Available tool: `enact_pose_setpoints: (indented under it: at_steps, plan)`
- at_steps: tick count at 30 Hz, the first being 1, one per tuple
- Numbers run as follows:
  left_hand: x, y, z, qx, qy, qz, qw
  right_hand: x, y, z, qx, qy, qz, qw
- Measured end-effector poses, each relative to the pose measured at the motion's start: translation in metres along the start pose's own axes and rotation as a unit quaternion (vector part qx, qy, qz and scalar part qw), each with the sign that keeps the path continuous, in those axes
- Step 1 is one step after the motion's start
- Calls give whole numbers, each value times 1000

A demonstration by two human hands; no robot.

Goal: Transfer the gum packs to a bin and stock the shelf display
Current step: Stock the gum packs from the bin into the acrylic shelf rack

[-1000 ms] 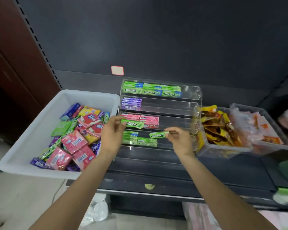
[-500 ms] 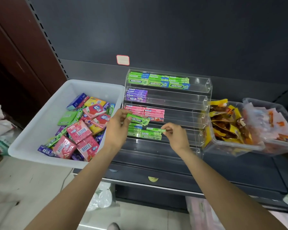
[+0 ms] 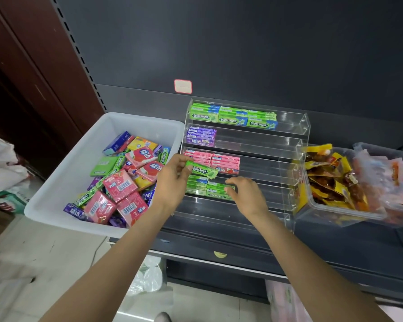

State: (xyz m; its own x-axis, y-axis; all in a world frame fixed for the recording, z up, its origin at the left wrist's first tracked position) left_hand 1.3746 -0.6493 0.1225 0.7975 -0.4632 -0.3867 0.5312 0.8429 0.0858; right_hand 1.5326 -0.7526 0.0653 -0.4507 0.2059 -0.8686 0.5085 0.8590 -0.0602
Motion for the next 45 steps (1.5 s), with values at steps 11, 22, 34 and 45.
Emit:
enact_pose_setpoints:
  at_steps: [11, 22, 34, 45]
  plan:
    - [48, 0, -2, 28, 102, -99, 989, -42, -17, 13, 16, 251, 84, 964]
    - [66, -16, -42, 116, 519, -228, 816, -30, -19, 44, 81, 109, 141, 981]
    - [65, -17, -38, 95, 512, -246, 818, -8, -14, 23, 84, 45, 113, 989]
    - [67, -15, -35, 92, 507, -227, 826, 9, -15, 1, 46, -13, 7, 999]
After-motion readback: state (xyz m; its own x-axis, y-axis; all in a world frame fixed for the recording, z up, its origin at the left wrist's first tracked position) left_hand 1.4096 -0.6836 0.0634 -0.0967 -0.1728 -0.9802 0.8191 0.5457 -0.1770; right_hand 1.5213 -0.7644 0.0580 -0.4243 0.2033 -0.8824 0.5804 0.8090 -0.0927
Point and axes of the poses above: each hand's wrist, its own y-axis towards the middle knuckle, its own x-axis out of the palm, z = x × y, the point moved 7 cm from there along y, towards the middle knuckle, and after that the axes turned 2 degrees about -z, right-handed, at the moved point
